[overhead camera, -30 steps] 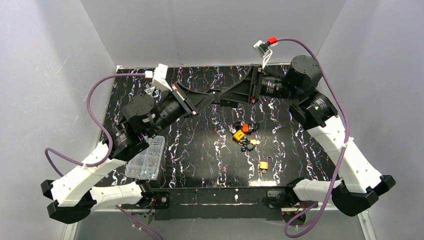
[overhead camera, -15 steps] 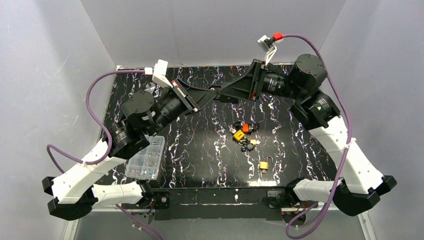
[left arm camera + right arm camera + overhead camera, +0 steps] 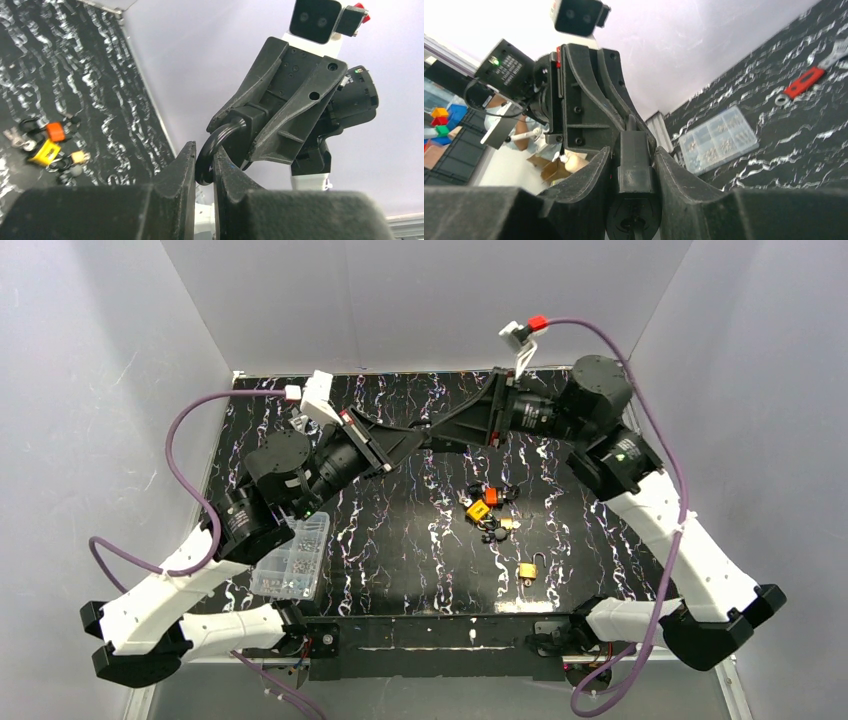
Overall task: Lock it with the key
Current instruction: Lock the lock.
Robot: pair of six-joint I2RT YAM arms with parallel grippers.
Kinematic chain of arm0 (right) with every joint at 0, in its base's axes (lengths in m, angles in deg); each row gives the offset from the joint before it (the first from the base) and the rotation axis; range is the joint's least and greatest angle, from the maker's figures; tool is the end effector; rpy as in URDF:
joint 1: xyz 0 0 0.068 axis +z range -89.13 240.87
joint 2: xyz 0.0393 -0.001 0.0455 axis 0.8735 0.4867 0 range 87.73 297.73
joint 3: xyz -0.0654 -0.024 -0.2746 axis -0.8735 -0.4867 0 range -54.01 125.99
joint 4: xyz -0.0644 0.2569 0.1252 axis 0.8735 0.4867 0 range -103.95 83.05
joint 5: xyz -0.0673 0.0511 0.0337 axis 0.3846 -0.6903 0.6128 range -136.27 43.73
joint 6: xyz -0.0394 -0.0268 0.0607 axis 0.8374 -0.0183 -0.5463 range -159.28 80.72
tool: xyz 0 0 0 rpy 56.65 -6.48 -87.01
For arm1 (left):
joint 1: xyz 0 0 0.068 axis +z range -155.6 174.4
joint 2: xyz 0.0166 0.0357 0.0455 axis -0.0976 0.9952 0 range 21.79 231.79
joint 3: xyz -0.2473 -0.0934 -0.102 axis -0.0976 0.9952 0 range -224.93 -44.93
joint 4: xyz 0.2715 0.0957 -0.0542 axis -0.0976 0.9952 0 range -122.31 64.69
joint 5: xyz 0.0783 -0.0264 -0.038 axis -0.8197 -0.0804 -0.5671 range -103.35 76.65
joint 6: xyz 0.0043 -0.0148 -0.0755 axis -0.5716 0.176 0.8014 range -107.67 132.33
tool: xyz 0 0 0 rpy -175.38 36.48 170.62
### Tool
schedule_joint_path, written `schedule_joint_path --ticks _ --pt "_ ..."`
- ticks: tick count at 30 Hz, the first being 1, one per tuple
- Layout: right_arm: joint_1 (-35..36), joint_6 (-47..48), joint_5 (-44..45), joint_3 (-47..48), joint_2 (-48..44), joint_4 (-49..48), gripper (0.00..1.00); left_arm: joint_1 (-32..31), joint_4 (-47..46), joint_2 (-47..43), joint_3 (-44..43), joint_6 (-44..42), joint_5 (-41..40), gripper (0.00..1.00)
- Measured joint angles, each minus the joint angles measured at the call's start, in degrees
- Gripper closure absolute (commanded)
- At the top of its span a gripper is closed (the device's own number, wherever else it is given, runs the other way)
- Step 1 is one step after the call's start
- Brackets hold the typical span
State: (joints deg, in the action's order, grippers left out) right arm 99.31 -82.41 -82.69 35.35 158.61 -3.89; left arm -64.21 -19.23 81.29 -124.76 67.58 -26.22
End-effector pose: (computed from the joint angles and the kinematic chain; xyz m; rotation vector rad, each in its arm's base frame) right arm 0.2112 0.2172 0.5369 -0.5309 1.5848 1.5712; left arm 0.1465 -0.2123 0.5208 -0.1587 1.6158 -1.4329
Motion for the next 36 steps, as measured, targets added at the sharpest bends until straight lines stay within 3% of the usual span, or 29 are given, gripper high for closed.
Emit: schedule_joint_path --ticks 2,5,11,15,22,29,36 --pt "-0.35 -0.35 -1.62 -4.37 -0.04 -2.4 0.35 2.36 0.96 -1.92 3.06 0.17 2.12 1.0" --pt "-2.47 -1.55 -1.77 -13.03 0.31 -6.05 0.24 6.99 2.38 -3.89 7.87 0.13 10.51 1.0" --pt "-7.04 -4.15 -4.42 -27.19 -0.17 -9.6 0.19 13.07 8.02 -1.79 14.34 -1.16 21.84 1.0" --pt "-9.35 -7.26 -7.65 -32.57 -5.27 -15.87 0.19 16.39 6.21 -3.15 15.61 -1.25 25.77 1.0" --pt "-14.88 -12.61 -12.68 -38.45 -10.4 -27.98 0.3 24.17 -4.39 -6.45 19.93 2.01 32.59 1.0" --pt "-15.02 -16.17 -14.8 -39.34 -8.33 -32.24 0.54 29.73 -17.35 -4.55 23.85 9.05 41.07 1.0" --pt "-15.02 -19.41 -15.61 -37.92 -4.81 -35.74 0.59 31.91 -23.41 -3.37 25.18 12.37 45.27 1.0"
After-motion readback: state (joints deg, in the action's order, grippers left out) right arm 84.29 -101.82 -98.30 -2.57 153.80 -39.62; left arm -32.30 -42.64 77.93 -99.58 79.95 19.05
